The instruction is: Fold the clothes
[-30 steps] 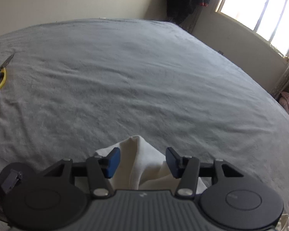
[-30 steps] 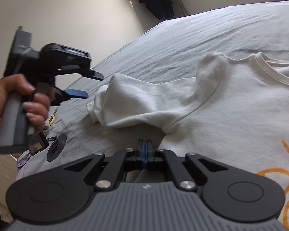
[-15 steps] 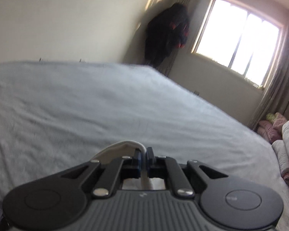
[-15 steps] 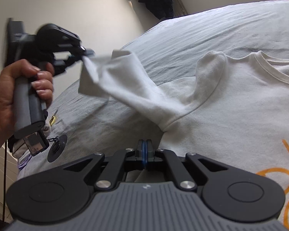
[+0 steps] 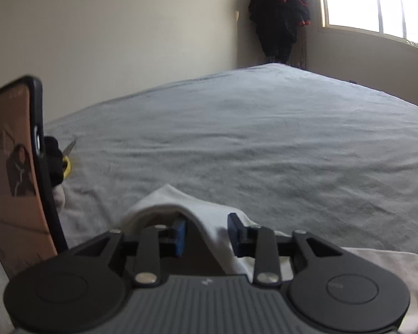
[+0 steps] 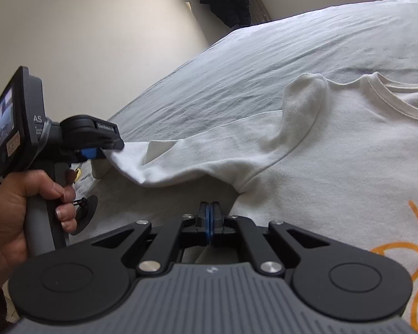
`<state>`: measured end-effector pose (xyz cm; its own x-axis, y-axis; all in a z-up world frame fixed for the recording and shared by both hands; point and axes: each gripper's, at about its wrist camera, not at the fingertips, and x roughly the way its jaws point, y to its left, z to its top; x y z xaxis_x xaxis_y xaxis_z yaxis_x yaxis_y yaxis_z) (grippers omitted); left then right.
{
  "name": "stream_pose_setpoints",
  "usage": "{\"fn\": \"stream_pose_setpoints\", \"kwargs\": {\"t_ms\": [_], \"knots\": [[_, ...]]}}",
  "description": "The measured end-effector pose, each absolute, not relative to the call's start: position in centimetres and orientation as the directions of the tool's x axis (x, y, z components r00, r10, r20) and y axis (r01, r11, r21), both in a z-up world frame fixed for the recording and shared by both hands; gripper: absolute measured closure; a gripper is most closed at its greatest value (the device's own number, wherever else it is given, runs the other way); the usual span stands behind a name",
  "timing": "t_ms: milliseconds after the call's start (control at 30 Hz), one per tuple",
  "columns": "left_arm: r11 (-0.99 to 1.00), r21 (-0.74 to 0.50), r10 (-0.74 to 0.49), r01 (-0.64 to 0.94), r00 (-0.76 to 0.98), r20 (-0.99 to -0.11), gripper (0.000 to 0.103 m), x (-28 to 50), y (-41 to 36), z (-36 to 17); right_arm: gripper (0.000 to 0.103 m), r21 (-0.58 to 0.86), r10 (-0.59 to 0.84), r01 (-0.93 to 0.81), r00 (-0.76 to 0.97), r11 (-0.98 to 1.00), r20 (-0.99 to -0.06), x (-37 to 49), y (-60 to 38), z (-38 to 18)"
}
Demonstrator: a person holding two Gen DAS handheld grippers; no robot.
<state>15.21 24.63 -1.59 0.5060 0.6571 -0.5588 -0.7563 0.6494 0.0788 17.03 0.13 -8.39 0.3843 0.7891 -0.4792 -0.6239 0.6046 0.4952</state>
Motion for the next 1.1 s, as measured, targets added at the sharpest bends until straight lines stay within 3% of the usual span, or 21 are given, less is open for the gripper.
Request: {"fn": "stream_pose_setpoints", "kwargs": {"t_ms": [133, 367, 633, 867, 967, 1000, 1100], "knots": [[0.654, 0.031, 0.622, -0.756, 0.513, -0.592, 0.064, 14.5, 24.5, -2.6, 0.103, 0.497, 0.79, -0.624, 0.383, 0.603, -0.479, 17.1, 0.0, -8.4], [0.676, 0.088, 0.589, -0.732, 0.464, -0.662, 0.063, 13.1, 23.7, -4.5, 0.103, 0.5, 0.791, -0.623, 0.381, 0.602, -0.478, 17.2, -0.1, -8.3], [0.624, -0.133, 0.542, -0.77, 0.549, -0.636, 0.056, 10.8, 24.4, -4.7, 0.103, 0.505, 0.794, -0.621, 0.378, 0.599, -0.476, 17.3, -0.2, -8.4], [0.53, -0.236, 0.612, -0.814, 0.56, -0.558, 0.054, 11.4, 24.8, -5.6, 0.103, 0.511, 0.793, -0.613, 0.384, 0.602, -0.474, 17.3, -0.3, -8.4], [0.493, -0.254, 0.639, -0.832, 0.545, -0.543, 0.061, 11.6, 25.0, -5.6, 0.102, 0.513, 0.792, -0.612, 0.384, 0.603, -0.474, 17.3, -0.3, -8.4], [0.479, -0.256, 0.649, -0.84, 0.535, -0.54, 0.076, 11.7, 25.1, -5.6, 0.102, 0.512, 0.792, -0.611, 0.384, 0.603, -0.474, 17.3, -0.3, -8.5], [0.443, -0.284, 0.657, -0.85, 0.524, -0.542, 0.092, 12.0, 26.0, -5.7, 0.102, 0.513, 0.792, -0.611, 0.384, 0.603, -0.474, 17.3, -0.3, -8.5]]}}
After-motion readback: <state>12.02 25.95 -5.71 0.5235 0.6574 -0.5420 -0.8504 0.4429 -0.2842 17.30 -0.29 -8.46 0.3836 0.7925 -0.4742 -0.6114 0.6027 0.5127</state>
